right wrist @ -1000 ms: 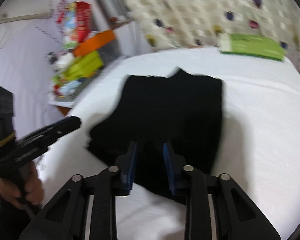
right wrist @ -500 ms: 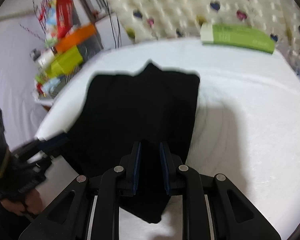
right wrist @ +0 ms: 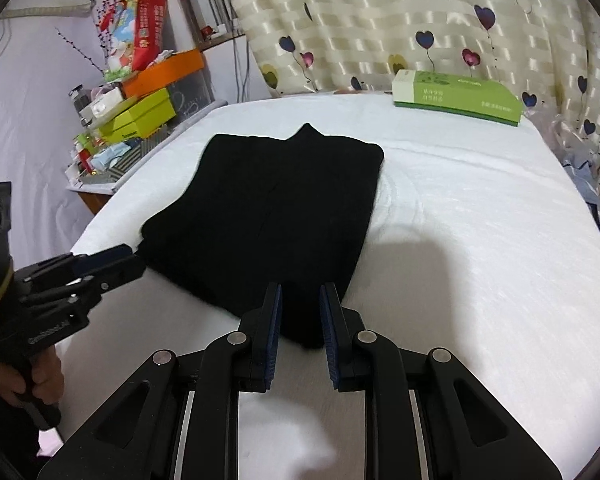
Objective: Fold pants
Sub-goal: 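Withdraw the right tool from the folded pants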
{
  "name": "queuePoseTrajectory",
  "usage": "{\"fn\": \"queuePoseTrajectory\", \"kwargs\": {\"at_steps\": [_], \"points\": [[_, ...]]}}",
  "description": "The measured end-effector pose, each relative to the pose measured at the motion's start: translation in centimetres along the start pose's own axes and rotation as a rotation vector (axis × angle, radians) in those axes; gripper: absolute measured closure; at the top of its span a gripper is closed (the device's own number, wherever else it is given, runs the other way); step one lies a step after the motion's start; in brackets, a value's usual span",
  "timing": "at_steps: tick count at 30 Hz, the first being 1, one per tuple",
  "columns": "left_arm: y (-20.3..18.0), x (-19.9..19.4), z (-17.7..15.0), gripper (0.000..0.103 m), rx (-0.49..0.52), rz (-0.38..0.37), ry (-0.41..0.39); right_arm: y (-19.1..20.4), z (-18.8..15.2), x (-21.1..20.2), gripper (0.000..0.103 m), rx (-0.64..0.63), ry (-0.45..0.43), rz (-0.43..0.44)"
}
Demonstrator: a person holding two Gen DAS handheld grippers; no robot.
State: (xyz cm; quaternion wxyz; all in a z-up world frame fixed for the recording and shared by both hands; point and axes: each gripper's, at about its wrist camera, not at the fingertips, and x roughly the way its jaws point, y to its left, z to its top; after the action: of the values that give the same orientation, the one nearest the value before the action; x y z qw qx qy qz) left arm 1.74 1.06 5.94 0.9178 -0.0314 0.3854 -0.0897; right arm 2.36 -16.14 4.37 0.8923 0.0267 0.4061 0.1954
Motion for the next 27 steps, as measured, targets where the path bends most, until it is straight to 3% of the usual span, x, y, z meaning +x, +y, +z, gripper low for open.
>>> {"fn": "queuePoseTrajectory", "kwargs": {"at_steps": [4, 14, 27], "points": [[-0.5, -1.1, -1.2, 0.071, -0.015, 0.013, 0.009, 1.5, -1.1, -1.3, 0.06, -0.049, -0.007, -0.008], [-1.1, -2.0, -3.0, 0.07, -0.036, 0.076, 0.03, 2.6, -3.6, -0.8, 0.06, -0.084, 0.032, -0.039], [-1.1, 0.6, -3.1, 0.07, -0.008, 0.111, 0.095, 2.6, -3.4, 1.2, 0.06, -0.124, 0.085, -0.088]]}}
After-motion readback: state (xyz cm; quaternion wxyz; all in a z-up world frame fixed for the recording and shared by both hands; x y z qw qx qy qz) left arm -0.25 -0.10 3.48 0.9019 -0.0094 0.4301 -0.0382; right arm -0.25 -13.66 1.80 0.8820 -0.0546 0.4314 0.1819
